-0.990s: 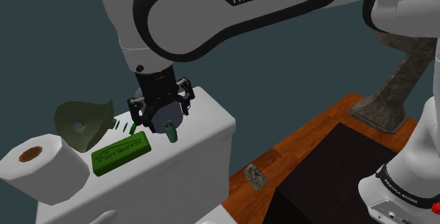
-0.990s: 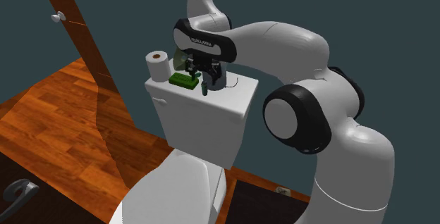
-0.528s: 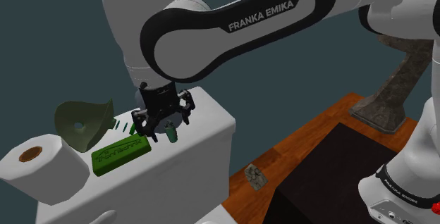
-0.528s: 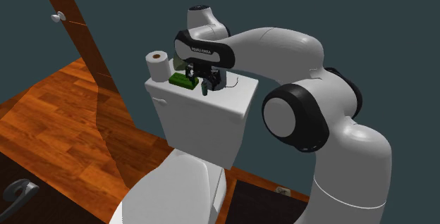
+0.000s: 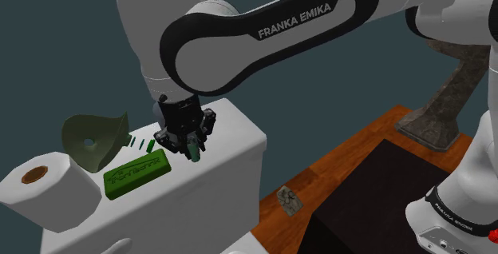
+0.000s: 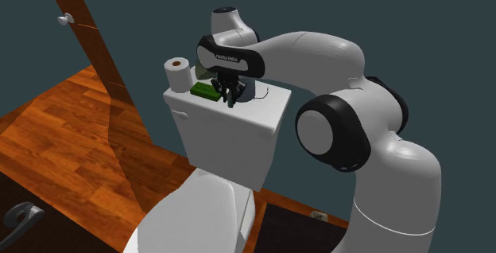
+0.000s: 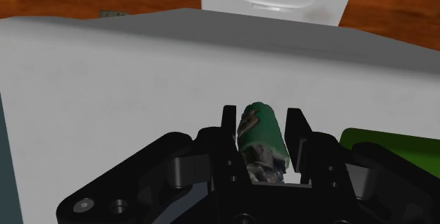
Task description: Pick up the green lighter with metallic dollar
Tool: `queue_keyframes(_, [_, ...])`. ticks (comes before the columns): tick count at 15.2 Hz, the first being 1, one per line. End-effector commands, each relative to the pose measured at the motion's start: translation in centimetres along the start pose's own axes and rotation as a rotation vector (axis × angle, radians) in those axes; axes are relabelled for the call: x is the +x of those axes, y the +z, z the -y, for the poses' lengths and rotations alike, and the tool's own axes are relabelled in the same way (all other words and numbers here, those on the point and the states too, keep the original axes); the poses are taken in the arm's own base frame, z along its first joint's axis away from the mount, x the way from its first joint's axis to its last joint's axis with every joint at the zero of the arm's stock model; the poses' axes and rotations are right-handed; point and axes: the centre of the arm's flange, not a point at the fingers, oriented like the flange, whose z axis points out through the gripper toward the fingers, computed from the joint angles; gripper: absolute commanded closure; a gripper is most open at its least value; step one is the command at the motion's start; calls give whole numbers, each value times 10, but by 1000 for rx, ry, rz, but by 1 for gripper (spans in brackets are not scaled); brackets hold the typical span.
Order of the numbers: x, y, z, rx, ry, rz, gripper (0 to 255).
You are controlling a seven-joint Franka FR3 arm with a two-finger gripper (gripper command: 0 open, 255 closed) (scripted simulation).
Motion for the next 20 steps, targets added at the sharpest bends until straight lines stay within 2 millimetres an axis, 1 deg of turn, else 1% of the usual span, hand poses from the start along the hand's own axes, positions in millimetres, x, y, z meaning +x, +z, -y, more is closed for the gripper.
queue_keyframes(1, [0, 0, 0, 0, -1, 1, 255])
queue_keyframes(3, [-1, 0, 0, 0, 0, 1, 255])
queue_keyframes(18, [-3, -79, 1, 0, 0, 1, 255])
queue_keyframes(20, [-3, -80, 1, 0, 0, 1, 255])
